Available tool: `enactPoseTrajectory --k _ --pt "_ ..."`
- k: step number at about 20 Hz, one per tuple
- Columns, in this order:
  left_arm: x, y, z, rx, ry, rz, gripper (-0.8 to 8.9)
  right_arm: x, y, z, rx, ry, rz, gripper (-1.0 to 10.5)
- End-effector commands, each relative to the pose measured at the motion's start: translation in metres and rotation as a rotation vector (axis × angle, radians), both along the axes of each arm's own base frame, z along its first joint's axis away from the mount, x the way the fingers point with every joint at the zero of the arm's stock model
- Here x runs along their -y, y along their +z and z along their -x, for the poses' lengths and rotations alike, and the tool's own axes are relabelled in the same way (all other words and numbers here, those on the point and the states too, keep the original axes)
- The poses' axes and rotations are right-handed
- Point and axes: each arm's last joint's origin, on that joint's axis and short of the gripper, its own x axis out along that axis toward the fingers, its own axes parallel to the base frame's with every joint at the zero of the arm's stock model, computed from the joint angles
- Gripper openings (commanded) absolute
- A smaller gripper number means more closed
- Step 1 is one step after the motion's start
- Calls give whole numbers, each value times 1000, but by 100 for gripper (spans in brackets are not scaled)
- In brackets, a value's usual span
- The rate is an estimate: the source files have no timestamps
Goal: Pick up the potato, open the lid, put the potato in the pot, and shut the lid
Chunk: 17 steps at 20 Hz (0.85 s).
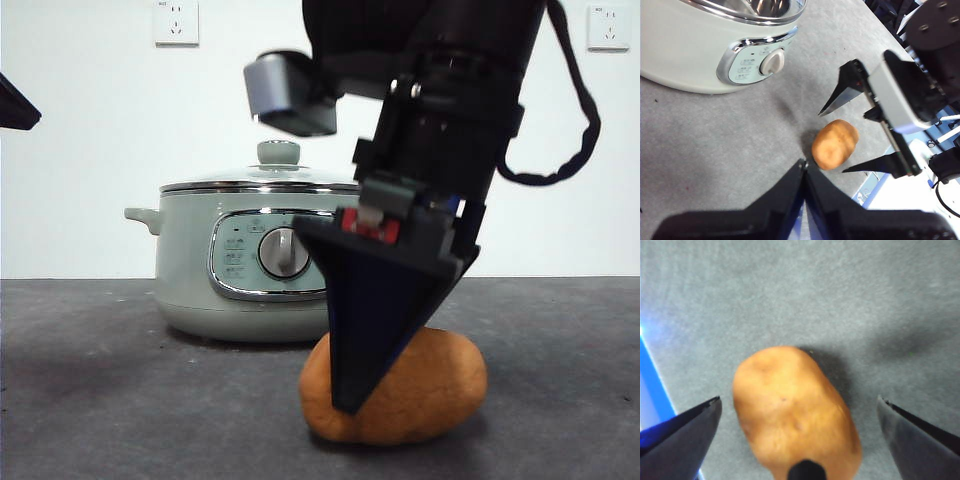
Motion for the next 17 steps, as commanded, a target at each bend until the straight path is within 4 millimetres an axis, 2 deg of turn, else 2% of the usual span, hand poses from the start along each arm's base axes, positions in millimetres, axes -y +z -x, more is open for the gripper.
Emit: enactPoseTrajectory --k 1,4,7,12,17 --pt "0 2 0 24 -14 -6 -5 -2 -6 -1 -12 9 17 703" --pt "0 3 0 25 -14 -6 -4 -2 -8 -1 -22 4 28 431" --pt "0 3 0 26 -14 -5 -5 -2 -8 -1 -29 -16 22 -26" --pt "1 8 -2 29 -4 7 -6 1 -2 0 -55 -41 49 -8" --pt "2 38 -18 57 2 5 -6 6 43 5 -113 -138 87 -8"
